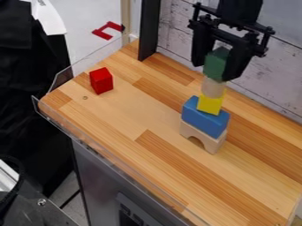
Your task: Put the green block on top of the cylinder
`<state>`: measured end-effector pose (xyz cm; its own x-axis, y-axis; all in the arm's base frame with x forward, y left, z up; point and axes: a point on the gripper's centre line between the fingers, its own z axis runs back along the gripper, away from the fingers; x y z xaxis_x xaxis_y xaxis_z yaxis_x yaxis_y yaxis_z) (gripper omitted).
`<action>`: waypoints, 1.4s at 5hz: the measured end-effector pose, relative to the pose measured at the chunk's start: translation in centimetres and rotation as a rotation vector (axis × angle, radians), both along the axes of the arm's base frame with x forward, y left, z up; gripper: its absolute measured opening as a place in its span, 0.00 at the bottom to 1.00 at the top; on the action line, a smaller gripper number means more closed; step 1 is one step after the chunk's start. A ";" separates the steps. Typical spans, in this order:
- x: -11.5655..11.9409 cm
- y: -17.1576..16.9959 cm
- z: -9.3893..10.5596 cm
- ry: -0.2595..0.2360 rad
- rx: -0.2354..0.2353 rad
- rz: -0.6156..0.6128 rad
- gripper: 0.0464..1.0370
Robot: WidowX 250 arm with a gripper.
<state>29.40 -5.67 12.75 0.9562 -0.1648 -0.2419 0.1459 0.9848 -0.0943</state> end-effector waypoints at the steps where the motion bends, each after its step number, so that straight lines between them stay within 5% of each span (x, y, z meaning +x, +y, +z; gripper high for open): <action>1: -0.1 0.1 0.0 0.012 0.004 0.019 0.97; 3: -0.6 1.4 1.9 0.014 -0.024 0.082 0.96; 4: -0.9 3.3 5.3 -0.048 -0.061 0.125 0.96; 5: -0.6 6.9 5.3 -0.065 -0.084 0.171 0.96; 6: -0.8 11.1 3.0 -0.035 -0.095 0.239 0.96; 7: -0.7 13.6 1.0 -0.083 -0.068 0.259 0.96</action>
<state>28.67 7.96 13.78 0.9846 0.0746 -0.1582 -0.1000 0.9822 -0.1592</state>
